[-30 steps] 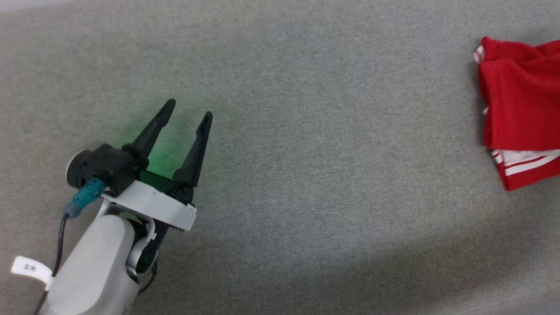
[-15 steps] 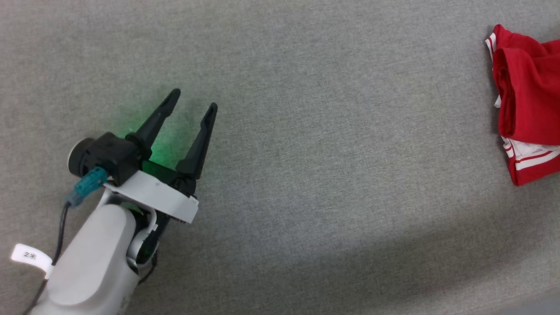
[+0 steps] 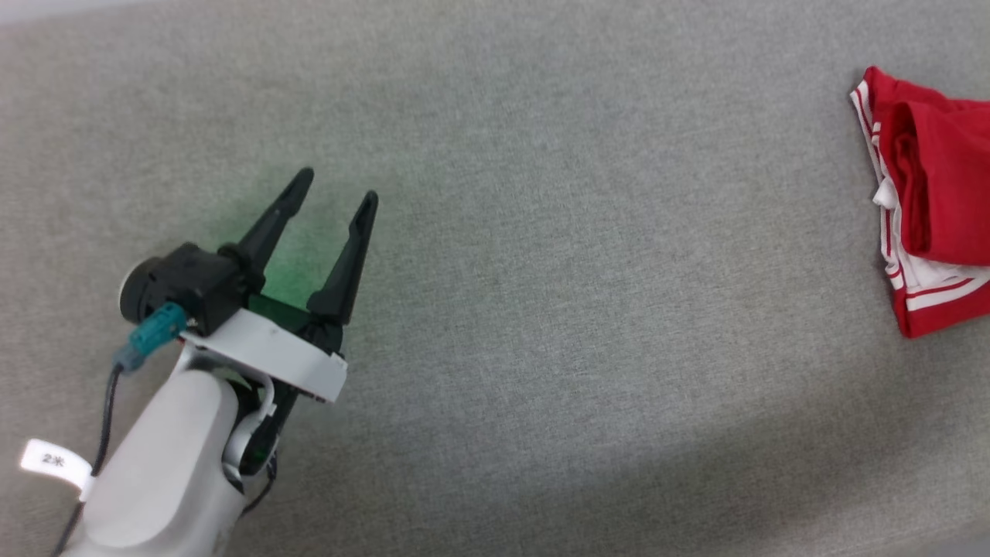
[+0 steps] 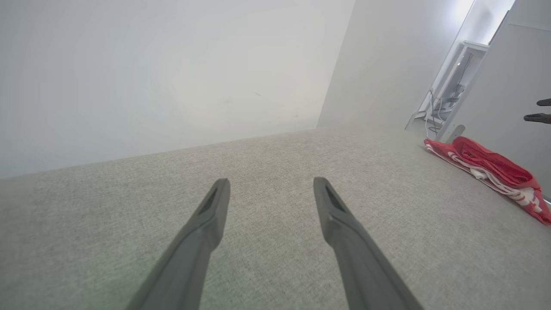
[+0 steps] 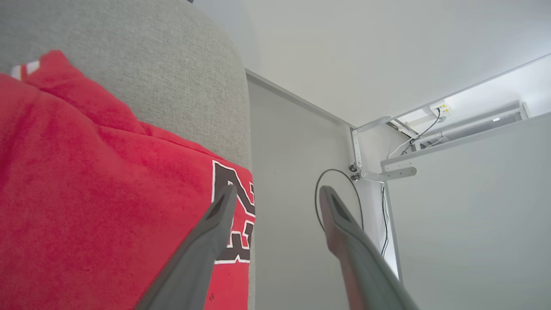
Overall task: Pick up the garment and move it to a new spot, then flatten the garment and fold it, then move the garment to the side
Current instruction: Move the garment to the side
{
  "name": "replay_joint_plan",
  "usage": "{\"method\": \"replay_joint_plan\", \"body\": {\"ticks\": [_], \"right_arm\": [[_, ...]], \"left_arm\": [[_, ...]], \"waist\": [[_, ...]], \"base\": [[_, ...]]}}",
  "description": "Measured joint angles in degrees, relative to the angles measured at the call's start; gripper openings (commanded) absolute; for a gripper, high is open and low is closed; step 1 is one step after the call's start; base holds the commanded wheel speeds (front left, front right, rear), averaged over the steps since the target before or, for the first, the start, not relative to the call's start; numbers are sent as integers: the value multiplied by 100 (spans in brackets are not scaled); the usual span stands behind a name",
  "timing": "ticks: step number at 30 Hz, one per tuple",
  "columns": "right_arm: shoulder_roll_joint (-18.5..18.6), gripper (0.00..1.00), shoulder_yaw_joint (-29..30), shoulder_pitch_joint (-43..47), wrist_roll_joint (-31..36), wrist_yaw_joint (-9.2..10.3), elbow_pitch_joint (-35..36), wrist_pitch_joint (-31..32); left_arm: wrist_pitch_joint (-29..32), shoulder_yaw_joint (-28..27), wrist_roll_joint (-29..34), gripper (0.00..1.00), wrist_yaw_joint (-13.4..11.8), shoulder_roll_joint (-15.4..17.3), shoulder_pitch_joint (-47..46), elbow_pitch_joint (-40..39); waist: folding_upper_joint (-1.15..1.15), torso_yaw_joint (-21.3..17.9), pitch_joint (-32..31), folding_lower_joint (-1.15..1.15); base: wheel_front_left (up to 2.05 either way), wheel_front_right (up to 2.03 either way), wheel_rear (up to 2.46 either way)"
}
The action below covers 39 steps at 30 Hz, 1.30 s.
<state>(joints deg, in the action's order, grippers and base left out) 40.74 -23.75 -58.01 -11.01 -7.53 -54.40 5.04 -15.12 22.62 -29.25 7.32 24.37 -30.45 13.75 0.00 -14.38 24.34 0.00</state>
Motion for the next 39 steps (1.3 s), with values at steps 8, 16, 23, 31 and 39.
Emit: {"method": "replay_joint_plan", "body": {"ticks": [8, 16, 23, 31, 39], "right_arm": [[-323, 100, 434, 22, 9, 0, -269, -374], [-646, 100, 716, 352, -191, 0, -421, -838], [-965, 100, 638, 901, -318, 0, -401, -1274], [-1295, 100, 494, 1736, -621, 0, -81, -1744], [-1653, 100, 631, 2512, -669, 0, 489, -1954]], "left_arm": [[0, -209, 1, 100, 0, -90, 340, 33], [0, -506, 1, 100, 0, -201, 776, 101], [0, -865, 43, 100, 0, -334, 1376, 177], [0, -1313, 157, 100, -66, -454, 2202, 125], [0, -1811, 346, 100, -254, -573, 2941, -255]], "waist": [[0, 116, -418, 0], [0, 299, -902, 0], [0, 545, -1457, 0], [0, 868, -2117, 0], [0, 1210, -2620, 0]], "base": [[0, 0, 0], [0, 0, 0], [0, 0, 0], [0, 0, 0], [0, 0, 0]]}}
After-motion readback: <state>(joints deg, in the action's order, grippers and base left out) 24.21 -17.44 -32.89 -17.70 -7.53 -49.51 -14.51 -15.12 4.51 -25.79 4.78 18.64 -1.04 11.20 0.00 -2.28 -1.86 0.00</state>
